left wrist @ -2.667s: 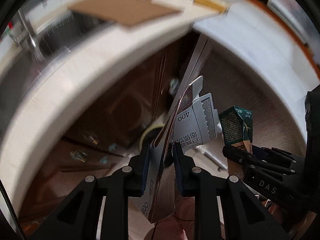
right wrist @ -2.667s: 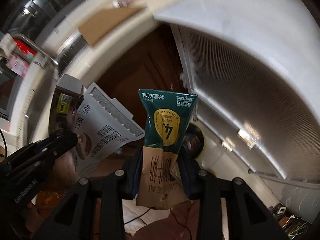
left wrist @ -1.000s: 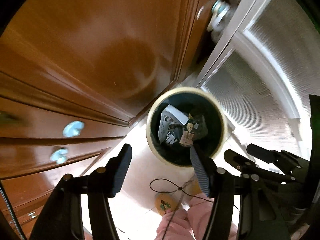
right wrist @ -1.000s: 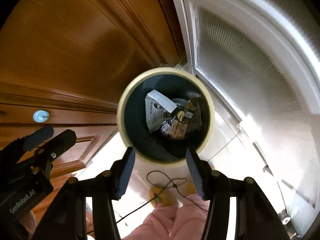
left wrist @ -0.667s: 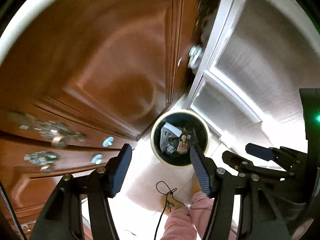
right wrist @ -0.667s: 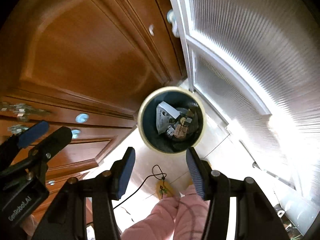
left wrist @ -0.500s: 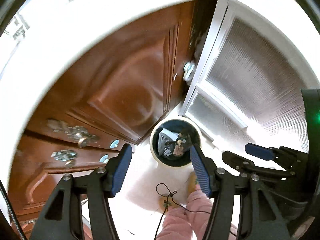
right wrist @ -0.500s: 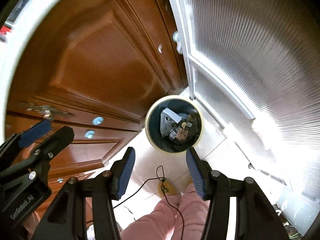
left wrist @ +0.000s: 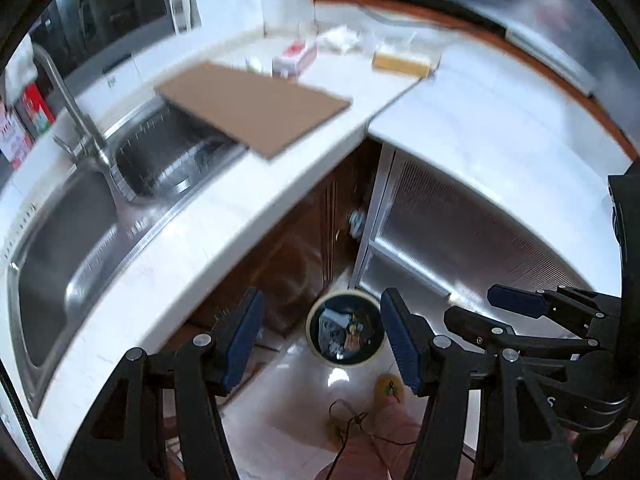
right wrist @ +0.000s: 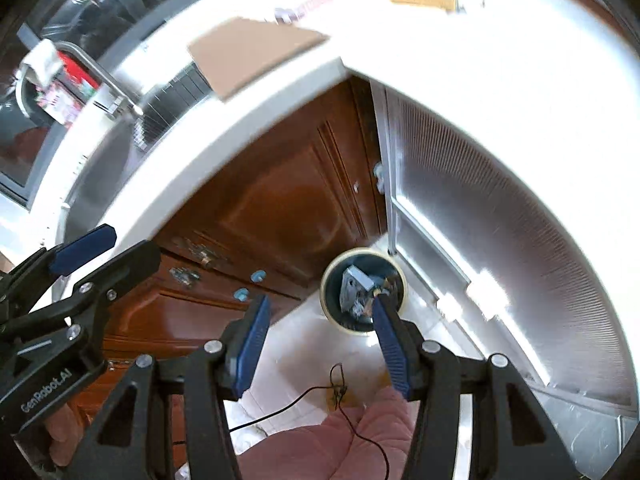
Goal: Collect trash
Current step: 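Raise both tools back toward the counter, then grasp the strawberry milk carton with the left gripper while the right gripper grasps the yellow toothpaste box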
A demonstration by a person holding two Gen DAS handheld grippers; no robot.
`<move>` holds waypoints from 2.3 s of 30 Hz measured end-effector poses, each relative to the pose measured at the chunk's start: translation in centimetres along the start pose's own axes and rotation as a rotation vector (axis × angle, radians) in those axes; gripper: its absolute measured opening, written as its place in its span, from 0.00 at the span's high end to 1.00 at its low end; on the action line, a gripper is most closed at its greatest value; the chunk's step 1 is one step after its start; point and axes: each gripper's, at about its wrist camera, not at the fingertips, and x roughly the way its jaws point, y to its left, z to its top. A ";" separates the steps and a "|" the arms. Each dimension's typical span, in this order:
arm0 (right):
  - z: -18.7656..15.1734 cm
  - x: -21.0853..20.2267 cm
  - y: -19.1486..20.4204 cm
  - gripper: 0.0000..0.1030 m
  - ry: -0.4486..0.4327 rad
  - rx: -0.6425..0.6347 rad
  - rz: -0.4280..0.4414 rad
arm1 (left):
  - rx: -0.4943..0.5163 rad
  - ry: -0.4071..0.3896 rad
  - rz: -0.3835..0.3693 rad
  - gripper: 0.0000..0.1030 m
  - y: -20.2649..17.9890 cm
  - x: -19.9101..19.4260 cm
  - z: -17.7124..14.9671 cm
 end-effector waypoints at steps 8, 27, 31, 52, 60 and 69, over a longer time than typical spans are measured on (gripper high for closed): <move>1.5 -8.1 2.0 0.48 -0.150 -0.011 0.031 | 0.058 -0.125 -0.006 0.41 0.0 -6.6 3.2; 12.6 -17.5 0.6 0.35 -0.336 -0.070 0.064 | 0.052 -0.276 -0.023 0.30 1.6 -12.5 15.6; 16.5 -16.3 -1.8 0.31 -0.327 -0.087 0.071 | 0.047 -0.257 0.007 0.30 2.1 -9.6 19.9; 39.7 3.5 -13.6 0.31 -0.086 -0.342 -0.034 | 0.068 0.039 0.068 0.30 1.1 17.9 39.8; 41.8 10.0 -13.5 0.31 -0.018 -0.513 -0.068 | 0.104 0.161 0.070 0.30 2.0 26.8 42.2; 42.6 13.3 -14.5 0.31 0.040 -0.587 -0.070 | 0.061 0.265 0.079 0.30 3.9 33.8 43.3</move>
